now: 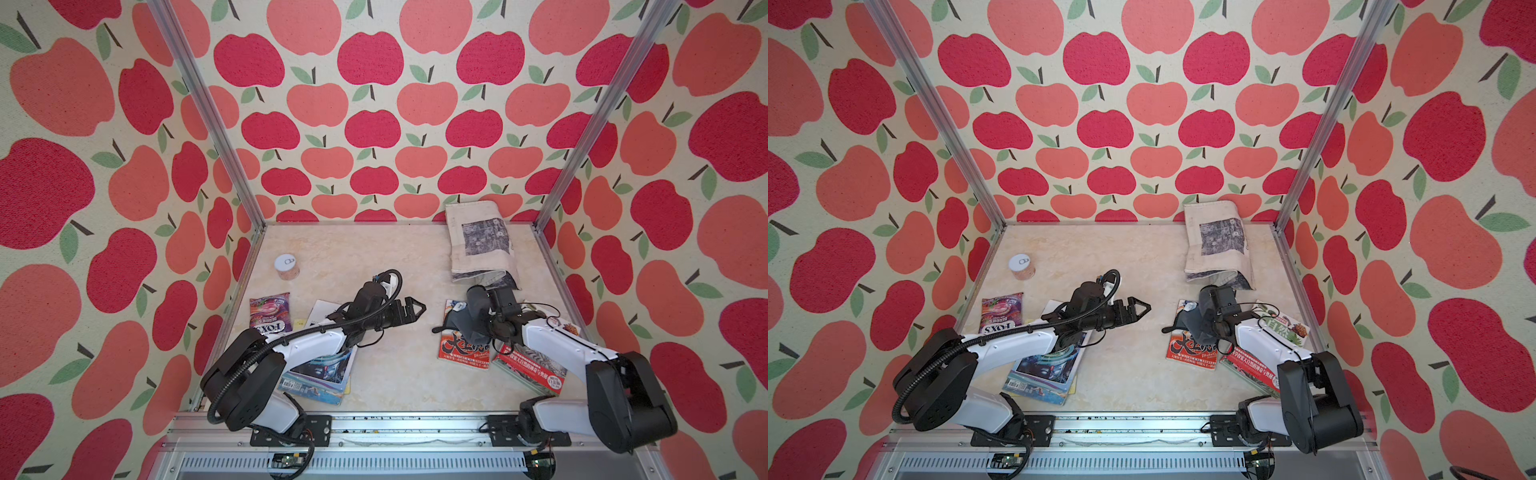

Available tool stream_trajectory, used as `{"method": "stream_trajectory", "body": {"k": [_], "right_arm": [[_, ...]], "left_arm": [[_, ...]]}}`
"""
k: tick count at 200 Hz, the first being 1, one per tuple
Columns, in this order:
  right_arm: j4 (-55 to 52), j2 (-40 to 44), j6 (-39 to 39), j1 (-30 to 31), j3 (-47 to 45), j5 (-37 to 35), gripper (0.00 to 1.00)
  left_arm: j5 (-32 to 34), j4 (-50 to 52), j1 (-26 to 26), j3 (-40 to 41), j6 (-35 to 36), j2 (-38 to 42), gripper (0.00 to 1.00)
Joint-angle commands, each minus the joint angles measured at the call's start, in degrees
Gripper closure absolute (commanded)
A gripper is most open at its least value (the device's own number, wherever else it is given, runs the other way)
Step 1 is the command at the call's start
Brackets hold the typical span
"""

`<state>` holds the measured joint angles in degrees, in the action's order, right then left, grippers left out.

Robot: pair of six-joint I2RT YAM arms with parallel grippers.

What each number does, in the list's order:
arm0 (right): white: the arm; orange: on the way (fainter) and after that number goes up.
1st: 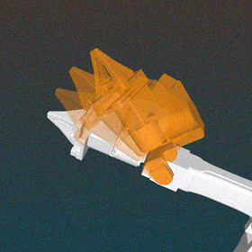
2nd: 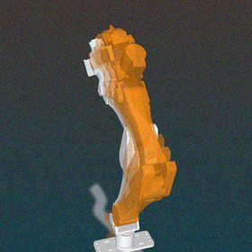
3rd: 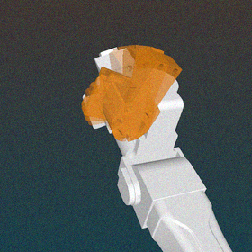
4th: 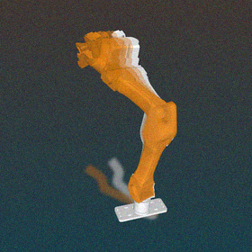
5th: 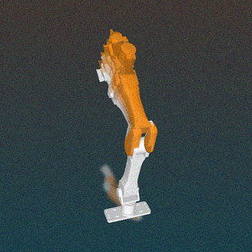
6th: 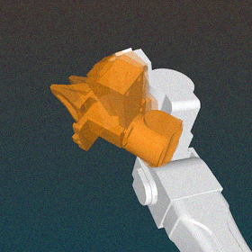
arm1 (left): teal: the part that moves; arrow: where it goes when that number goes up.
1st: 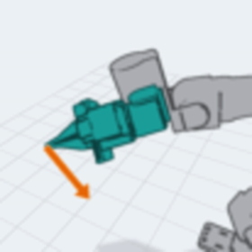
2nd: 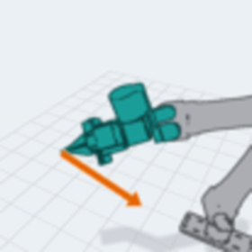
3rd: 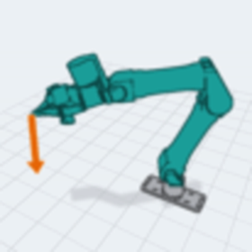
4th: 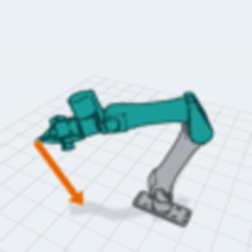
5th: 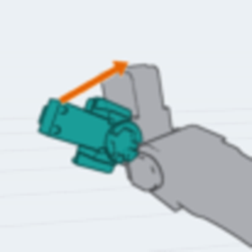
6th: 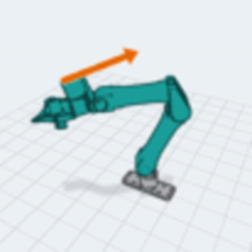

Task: Wipe the cover of the book
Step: Move the book to the center of the board.

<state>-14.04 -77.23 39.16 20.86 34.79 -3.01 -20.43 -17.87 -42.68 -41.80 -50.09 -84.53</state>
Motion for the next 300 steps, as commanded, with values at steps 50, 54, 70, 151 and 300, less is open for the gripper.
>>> {"method": "stream_trajectory", "body": {"k": [50, 54, 70, 151, 300], "right_arm": [[5.7, -9.3, 8.7, 11.2, 1.6, 11.7, 1.0], [6.2, -9.7, 9.0, 11.6, 2.0, 11.9, 1.0], [8.1, -10.9, 9.5, 12.5, 3.6, 13.8, 1.0], [-10.8, 7.2, -0.6, 0.1, 5.8, -5.3, 1.0], [2.4, -5.9, 12.9, 19.3, 0.3, 2.2, 1.0]], "left_arm": [[-0.1, 3.4, 0.0, -0.6, -0.1, 1.6, 0.01], [0.1, 3.4, 0.0, -0.5, -0.2, 1.6, 0.01], [0.2, 3.4, 0.0, -0.1, -0.5, 1.9, 0.01], [2.0, 5.4, 0.3, 1.2, 0.5, 4.8, 0.01], [-2.6, 1.8, 5.1, 4.1, -2.8, 3.4, 0.01]]}}
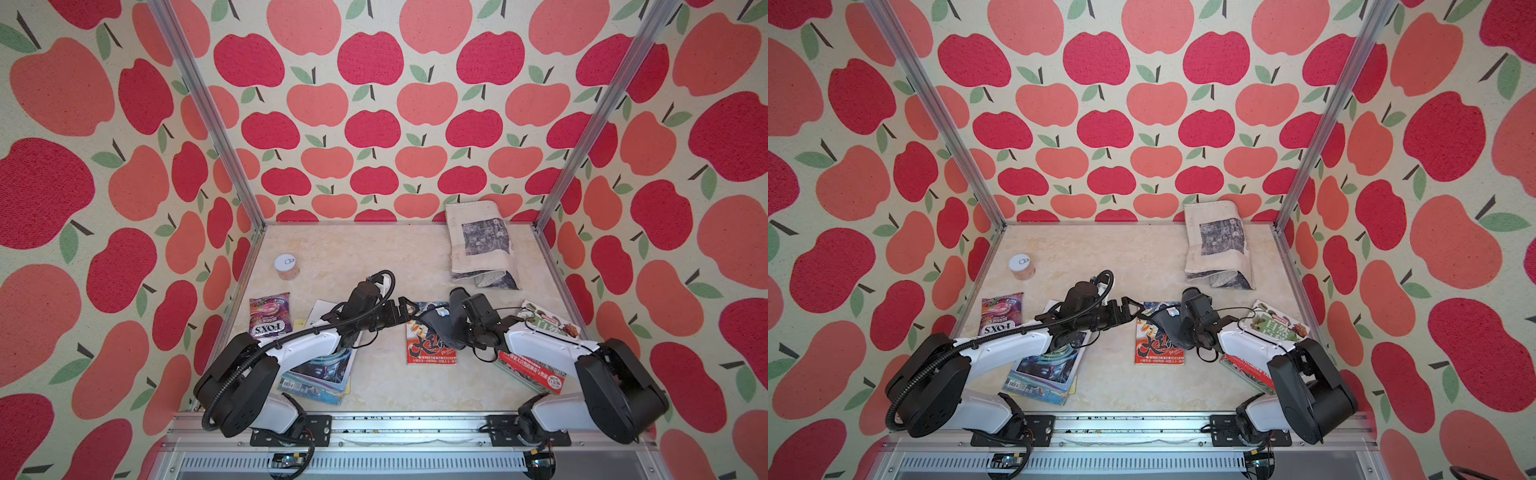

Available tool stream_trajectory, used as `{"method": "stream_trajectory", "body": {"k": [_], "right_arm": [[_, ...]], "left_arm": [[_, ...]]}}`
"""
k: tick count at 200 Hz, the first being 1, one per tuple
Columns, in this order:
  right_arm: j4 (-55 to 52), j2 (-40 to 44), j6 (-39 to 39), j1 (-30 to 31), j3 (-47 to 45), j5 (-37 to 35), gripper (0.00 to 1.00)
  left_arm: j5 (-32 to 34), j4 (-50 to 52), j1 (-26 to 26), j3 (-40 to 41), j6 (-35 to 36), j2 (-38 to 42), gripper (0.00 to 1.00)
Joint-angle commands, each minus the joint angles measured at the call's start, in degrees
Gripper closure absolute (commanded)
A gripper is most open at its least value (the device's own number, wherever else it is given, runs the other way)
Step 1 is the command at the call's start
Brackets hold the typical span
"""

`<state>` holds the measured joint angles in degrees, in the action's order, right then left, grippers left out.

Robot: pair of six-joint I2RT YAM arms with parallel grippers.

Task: Wipe the cover of the book
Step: Move the book to the center of the board, then place the cleaning item on the book.

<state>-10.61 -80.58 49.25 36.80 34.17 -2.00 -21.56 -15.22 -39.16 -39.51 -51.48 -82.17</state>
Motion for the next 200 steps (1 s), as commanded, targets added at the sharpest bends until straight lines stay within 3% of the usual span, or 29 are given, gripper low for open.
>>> {"method": "stream_trajectory", "body": {"k": [1, 52, 73, 99, 119, 148, 175, 200], "right_arm": [[-1.1, -2.5, 2.8, 3.4, 1.0, 1.1, 1.0], [-11.5, 5.1, -12.8, 6.7, 10.5, -10.2, 1.0], [-13.6, 5.4, -16.5, 6.9, 15.2, -3.0, 1.0], [-12.8, 1.6, -14.8, 9.4, 18.2, 10.1, 1.0], [-17.0, -3.6, -15.5, 12.8, 21.6, 12.4, 0.83], [-26.1, -9.2, -20.8, 13.3, 24.8, 5.6, 0.6], [-28.9, -7.1, -26.8, 13.1, 25.0, 0.4, 0.3], [-31.8, -0.2, -34.5, 13.2, 26.6, 0.0, 0.17]], "left_arm": [[-1.5, -0.7, 1.5, 1.8, -1.4, 1.1, 0.01], [0.0, 4.0, 3.8, 3.8, 0.8, 6.7, 0.01], [0.0, 4.3, 6.3, 5.5, 0.7, 9.8, 0.01], [-1.8, 4.5, 11.8, 8.3, -0.6, 14.3, 0.01], [-2.0, 5.9, 14.8, 10.3, -0.9, 18.4, 0.01], [-1.4, 7.7, 15.8, 11.2, -0.7, 22.1, 0.01], [-1.3, 8.0, 15.9, 12.1, -0.6, 23.2, 0.01], [-1.4, 8.5, 16.2, 12.3, 0.0, 23.7, 0.01]]}}
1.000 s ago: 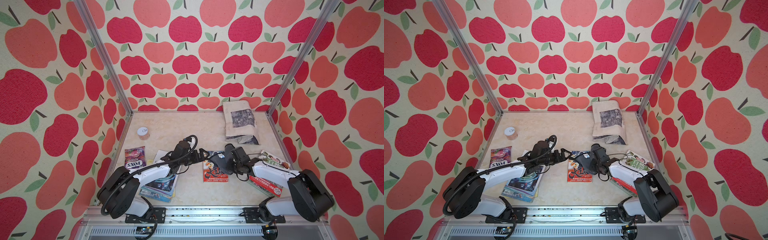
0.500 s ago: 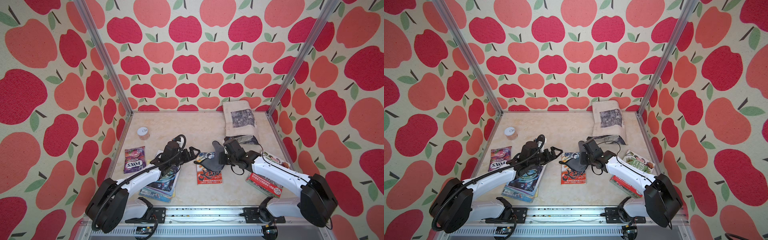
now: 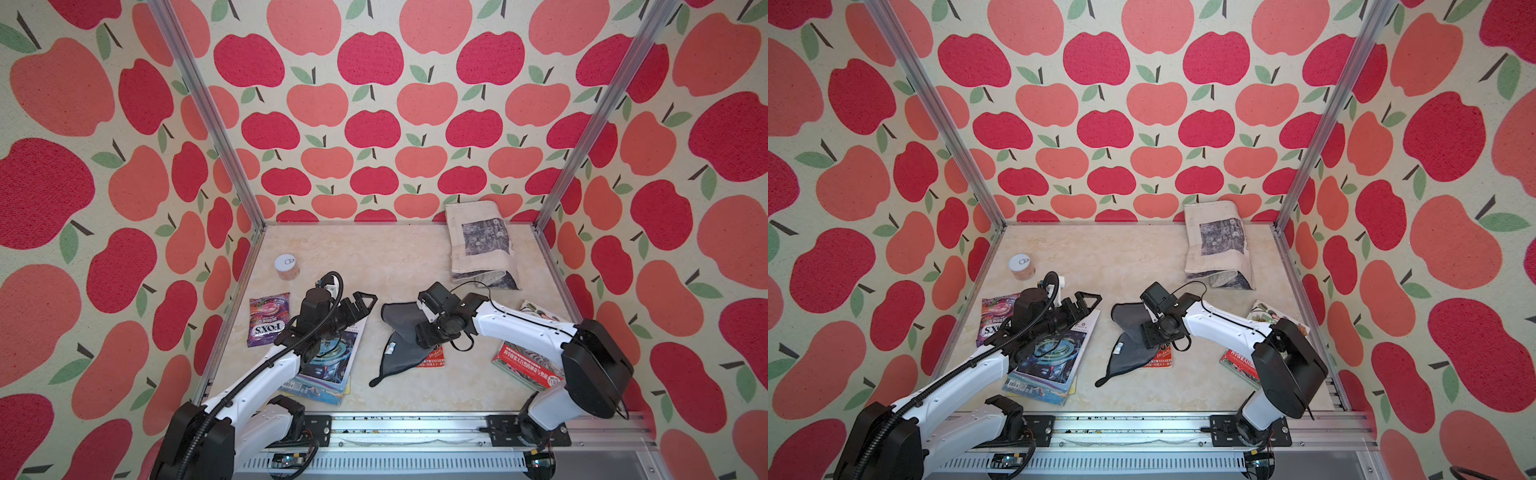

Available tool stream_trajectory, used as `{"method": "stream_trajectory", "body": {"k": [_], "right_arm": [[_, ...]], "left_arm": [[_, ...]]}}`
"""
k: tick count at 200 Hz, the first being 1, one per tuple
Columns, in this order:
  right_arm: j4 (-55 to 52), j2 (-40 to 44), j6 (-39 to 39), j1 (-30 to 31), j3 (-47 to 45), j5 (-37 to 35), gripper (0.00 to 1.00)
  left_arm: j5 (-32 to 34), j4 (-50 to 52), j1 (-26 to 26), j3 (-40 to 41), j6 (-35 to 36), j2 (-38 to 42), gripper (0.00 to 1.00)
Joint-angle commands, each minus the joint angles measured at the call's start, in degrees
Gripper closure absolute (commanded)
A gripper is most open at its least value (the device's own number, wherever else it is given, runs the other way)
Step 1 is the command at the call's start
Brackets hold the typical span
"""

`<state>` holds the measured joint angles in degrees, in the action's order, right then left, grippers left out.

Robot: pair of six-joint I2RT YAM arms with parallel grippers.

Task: Wipe the cover of the book
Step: Place the cleaning item on the book, then pick up the cleaning item from the book.

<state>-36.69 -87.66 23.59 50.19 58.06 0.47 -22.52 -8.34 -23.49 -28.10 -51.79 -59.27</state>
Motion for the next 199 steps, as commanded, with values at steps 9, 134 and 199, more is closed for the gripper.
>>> {"method": "stream_trajectory", "body": {"k": [9, 134, 199], "right_arm": [[-6.3, 9.6, -10.9, -0.1, 3.1, -2.7, 0.14], [7.9, 11.4, -33.3, 8.3, -6.3, -13.8, 0.01], [13.0, -1.2, -33.8, 3.0, -3.1, -6.0, 0.01]], "left_arm": [[-0.5, 1.5, 0.7, 0.9, 0.5, 0.7, 0.01], [-2.1, -0.5, 1.3, -0.2, 0.0, -1.4, 0.01], [-2.3, -1.3, -0.4, -2.1, 0.0, -4.9, 0.01]]}}
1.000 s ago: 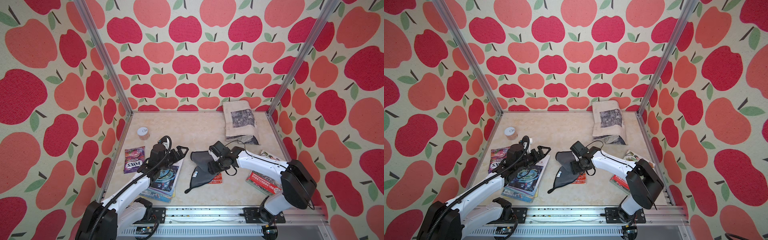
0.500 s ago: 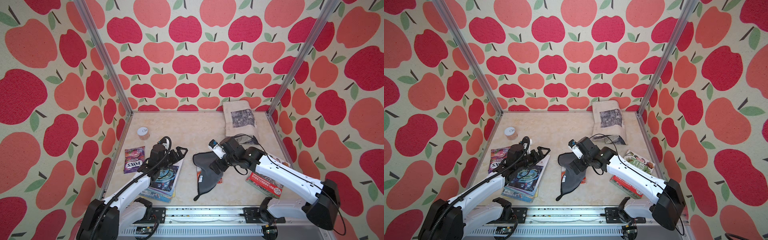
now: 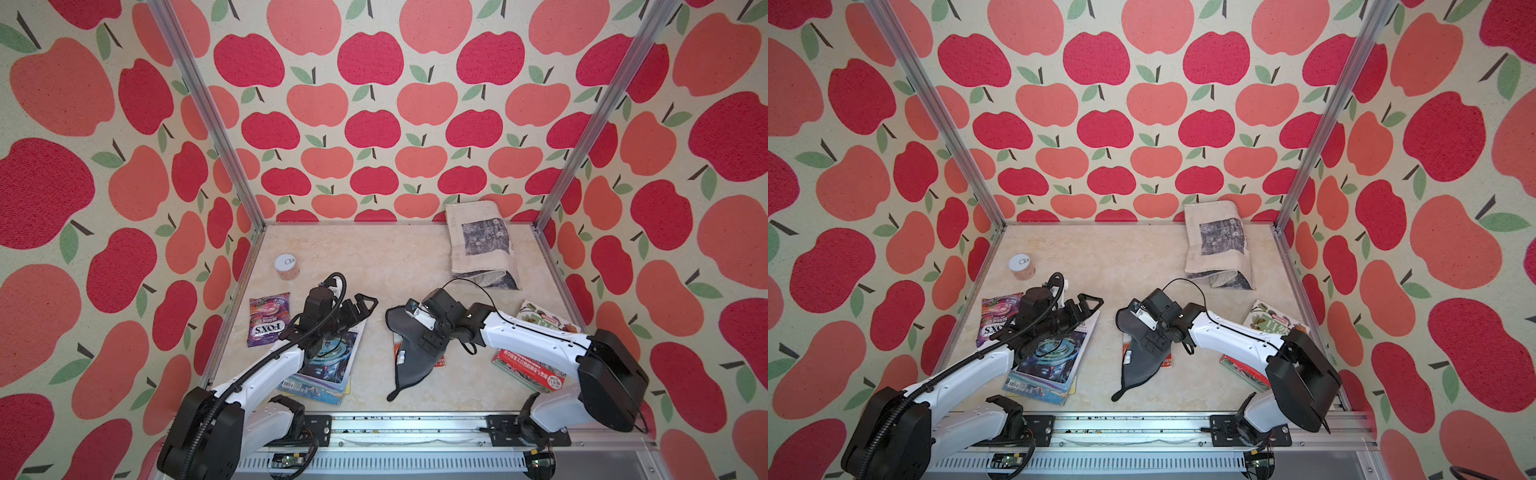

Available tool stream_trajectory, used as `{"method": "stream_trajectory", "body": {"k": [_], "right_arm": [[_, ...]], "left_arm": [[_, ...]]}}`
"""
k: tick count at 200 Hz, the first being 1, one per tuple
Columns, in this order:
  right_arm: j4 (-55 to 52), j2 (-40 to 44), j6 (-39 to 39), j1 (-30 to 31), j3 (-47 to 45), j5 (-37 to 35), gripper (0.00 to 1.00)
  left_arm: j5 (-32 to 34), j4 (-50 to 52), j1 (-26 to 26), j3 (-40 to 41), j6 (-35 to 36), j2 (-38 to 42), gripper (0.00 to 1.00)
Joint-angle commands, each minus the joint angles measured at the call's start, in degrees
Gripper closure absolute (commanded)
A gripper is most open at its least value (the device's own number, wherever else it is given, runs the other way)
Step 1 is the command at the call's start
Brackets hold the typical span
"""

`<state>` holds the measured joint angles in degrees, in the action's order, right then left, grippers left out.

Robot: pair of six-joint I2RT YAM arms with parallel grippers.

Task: Wipe the cover of the book
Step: Pick up the cleaning item from the book, then wipe the dirt from the cover of the book.

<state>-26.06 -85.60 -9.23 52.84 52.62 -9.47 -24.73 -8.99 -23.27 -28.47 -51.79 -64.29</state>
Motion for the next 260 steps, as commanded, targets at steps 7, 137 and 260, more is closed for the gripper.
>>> {"method": "stream_trajectory", "body": {"k": [7, 137, 260], "right_arm": [[2.4, -4.8, -0.1, 0.6, 2.9, 5.8, 0.02], [4.6, -12.2, 18.7, -0.1, 11.9, 7.1, 1.0], [7.4, -15.4, 30.9, -8.3, 6.4, 6.2, 1.0]], "left_arm": [[-0.1, -0.8, -0.6, -1.4, -0.2, 0.2, 0.01], [0.3, 0.1, 0.5, -0.7, -1.3, 4.6, 0.01], [8.9, -1.1, -5.7, 0.4, -4.3, 0.5, 0.01]]}}
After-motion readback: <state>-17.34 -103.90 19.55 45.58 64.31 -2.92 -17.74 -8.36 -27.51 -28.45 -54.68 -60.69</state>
